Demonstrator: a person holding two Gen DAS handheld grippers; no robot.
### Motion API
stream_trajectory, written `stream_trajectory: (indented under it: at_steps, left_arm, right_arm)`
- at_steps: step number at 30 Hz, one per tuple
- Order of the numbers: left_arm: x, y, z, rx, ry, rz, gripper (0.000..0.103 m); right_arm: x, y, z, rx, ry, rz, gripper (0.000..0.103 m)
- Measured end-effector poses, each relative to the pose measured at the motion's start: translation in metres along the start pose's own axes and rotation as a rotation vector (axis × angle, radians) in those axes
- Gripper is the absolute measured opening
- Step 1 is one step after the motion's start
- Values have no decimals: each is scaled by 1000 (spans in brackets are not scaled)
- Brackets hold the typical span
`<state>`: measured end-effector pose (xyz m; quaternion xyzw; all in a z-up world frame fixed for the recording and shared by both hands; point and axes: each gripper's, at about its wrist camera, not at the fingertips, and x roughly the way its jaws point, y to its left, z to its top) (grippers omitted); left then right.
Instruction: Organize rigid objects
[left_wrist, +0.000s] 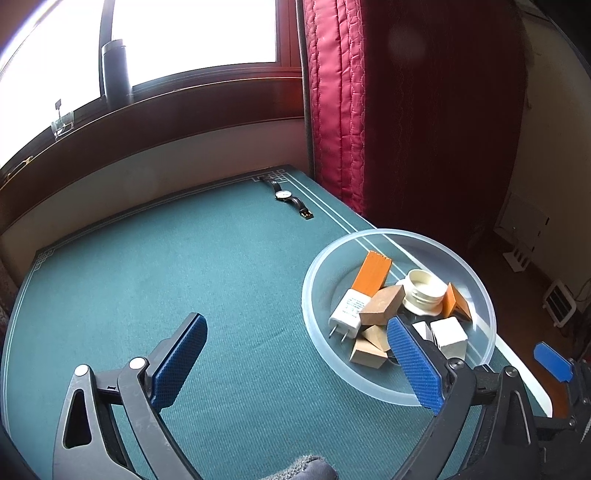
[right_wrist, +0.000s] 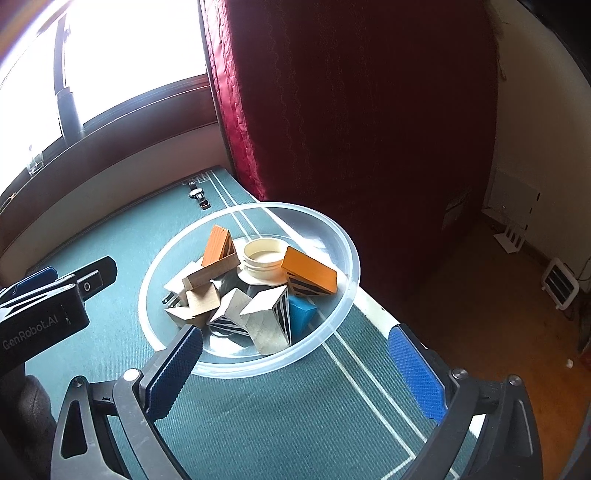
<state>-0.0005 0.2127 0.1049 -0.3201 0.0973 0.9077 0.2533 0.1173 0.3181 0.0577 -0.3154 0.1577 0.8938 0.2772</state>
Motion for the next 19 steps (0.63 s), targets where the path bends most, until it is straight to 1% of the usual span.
stream_trajectory:
  at_steps: [11,19]
  left_arm:
    - [1,-6,-2,22,10,-6,101]
    - [-2,-12,-4,55,-10,-6,101]
  right_arm:
    - [0,1,-4,-4,9,5,102]
    - [1,0,-4,-3,15,10,102]
